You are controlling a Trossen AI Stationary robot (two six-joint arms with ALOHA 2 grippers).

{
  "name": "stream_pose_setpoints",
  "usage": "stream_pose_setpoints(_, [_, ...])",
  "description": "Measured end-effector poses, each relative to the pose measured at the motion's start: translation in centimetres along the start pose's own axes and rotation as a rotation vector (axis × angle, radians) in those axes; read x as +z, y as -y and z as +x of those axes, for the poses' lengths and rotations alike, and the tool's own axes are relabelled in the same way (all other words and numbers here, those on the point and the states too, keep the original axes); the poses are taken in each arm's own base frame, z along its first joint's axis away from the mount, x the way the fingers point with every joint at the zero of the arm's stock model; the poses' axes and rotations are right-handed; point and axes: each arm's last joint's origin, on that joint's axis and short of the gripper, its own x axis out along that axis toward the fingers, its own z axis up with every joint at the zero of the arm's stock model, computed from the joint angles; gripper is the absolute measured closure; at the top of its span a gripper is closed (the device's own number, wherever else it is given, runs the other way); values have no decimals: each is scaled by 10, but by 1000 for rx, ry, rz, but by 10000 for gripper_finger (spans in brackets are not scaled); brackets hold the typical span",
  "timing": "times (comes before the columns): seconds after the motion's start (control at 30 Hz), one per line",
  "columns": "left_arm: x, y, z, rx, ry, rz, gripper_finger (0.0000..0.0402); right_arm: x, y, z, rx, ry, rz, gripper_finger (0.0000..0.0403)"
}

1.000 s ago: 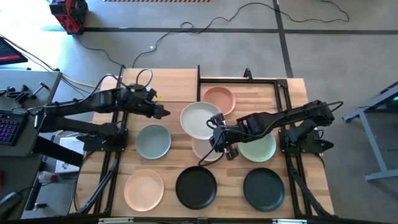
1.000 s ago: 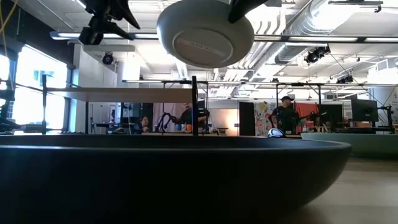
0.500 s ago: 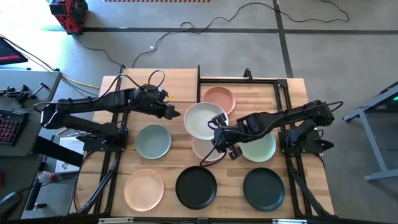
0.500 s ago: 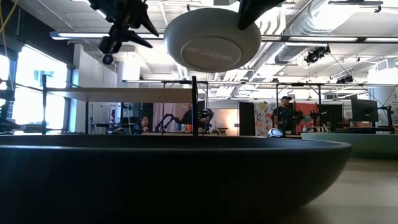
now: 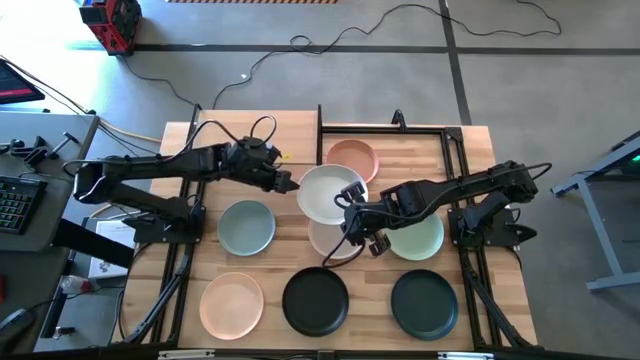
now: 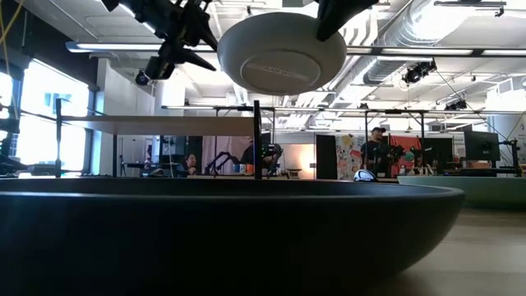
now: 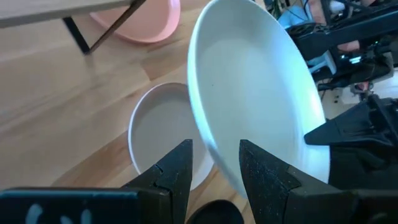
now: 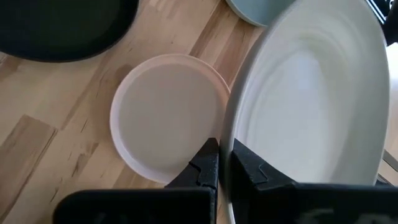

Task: Place and stack plates onto a shelf
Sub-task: Put the white plate on the shelf

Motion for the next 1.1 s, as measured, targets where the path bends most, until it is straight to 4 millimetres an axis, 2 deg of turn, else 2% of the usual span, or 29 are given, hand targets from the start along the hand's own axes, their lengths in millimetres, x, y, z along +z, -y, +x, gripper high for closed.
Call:
stream_pose_setpoints(0.3, [-1, 0, 12, 7, -16, 4, 282, -1, 1, 0, -2, -2, 3, 403])
stream_pose_setpoints(0.67, [-1, 0, 17, -5, -24, 7, 284, -1, 2, 0, -11, -2, 5, 403])
stream_pose_setpoints(1.1, [-1, 0, 17, -3, -19, 40, 346, 2, 3, 0, -24, 28, -11, 403])
